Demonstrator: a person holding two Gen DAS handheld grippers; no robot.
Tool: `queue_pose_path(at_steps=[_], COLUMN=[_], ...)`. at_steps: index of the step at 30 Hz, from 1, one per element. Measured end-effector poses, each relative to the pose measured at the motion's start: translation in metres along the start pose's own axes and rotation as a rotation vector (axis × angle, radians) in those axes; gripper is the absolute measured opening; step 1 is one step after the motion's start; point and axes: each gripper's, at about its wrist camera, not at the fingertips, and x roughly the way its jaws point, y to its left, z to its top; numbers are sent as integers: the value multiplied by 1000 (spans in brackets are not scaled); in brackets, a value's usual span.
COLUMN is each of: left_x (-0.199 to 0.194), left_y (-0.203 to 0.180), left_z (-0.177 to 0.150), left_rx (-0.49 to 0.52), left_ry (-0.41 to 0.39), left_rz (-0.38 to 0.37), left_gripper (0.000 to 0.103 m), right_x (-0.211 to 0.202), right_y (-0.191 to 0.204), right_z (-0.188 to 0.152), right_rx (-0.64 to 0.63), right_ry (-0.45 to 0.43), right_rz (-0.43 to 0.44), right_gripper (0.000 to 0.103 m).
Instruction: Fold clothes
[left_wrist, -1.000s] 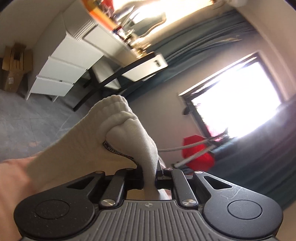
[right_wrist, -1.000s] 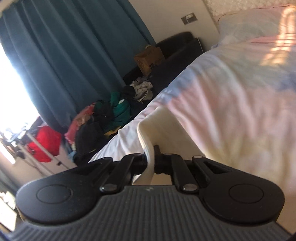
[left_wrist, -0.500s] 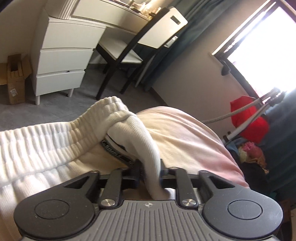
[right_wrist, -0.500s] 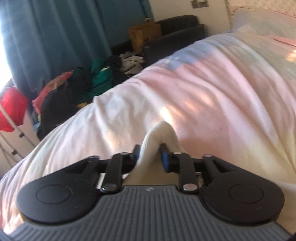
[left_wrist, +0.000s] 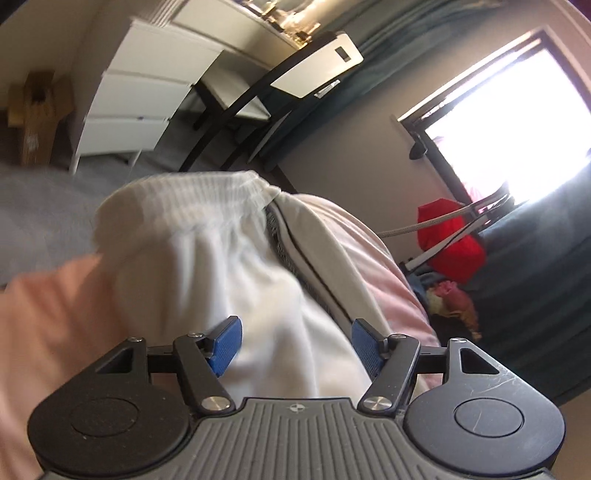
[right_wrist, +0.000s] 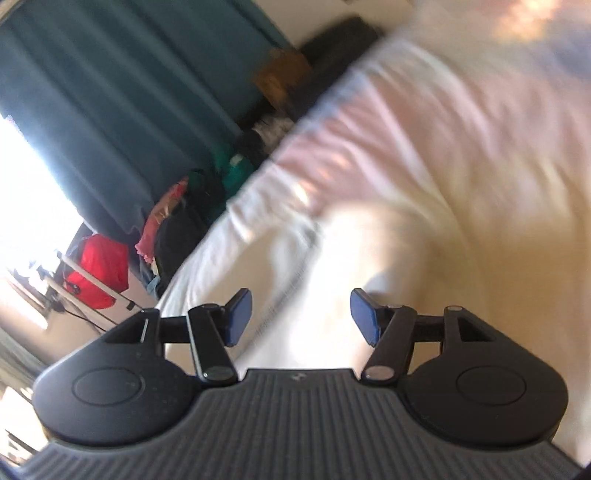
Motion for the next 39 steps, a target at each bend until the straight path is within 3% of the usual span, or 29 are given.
queue_pose_path(at_steps=[6, 10, 14, 16, 17, 18, 19, 21, 22, 32, 39], left_x=[-6, 18, 37, 43, 45, 45, 46, 46, 43, -31, -118], left_y=[24, 33, 21, 13, 12, 12, 10, 6, 3, -30, 5], left_z=[-16, -18, -18, -17, -16, -14, -11, -4, -1, 23, 24], left_rx=[-118, -193, -121, -74, -70, -80, -75, -56, -57, -23, 13], left_ry=[40, 48, -40, -79, -95, -107, -103, -89, -83, -111, -50], left_rz=[75, 72, 118, 156, 170, 179, 190, 213, 220, 190, 165], left_gripper=[73, 72, 69, 58, 54, 42, 31, 23, 20, 17, 17], right_x=[6, 28, 47, 55, 61, 67, 71, 75, 74, -20, -91], right_y=[-56, -51, -40, -38, -37, -37, -38, -39, -35, -20, -48], right_z=[-19, -16, -8, -4, -2, 0, 1, 3, 3, 8, 6], right_rx=[238, 223, 177, 154, 150, 147, 153, 162, 127, 42, 67], right_ry=[210, 193, 114, 72, 68, 64, 62, 61, 53, -50, -7], right_rz=[65, 163, 196, 200, 186, 171, 167, 180, 180, 234, 213], right_gripper=[62, 62, 60, 56, 48, 34, 26, 14, 13, 11, 11])
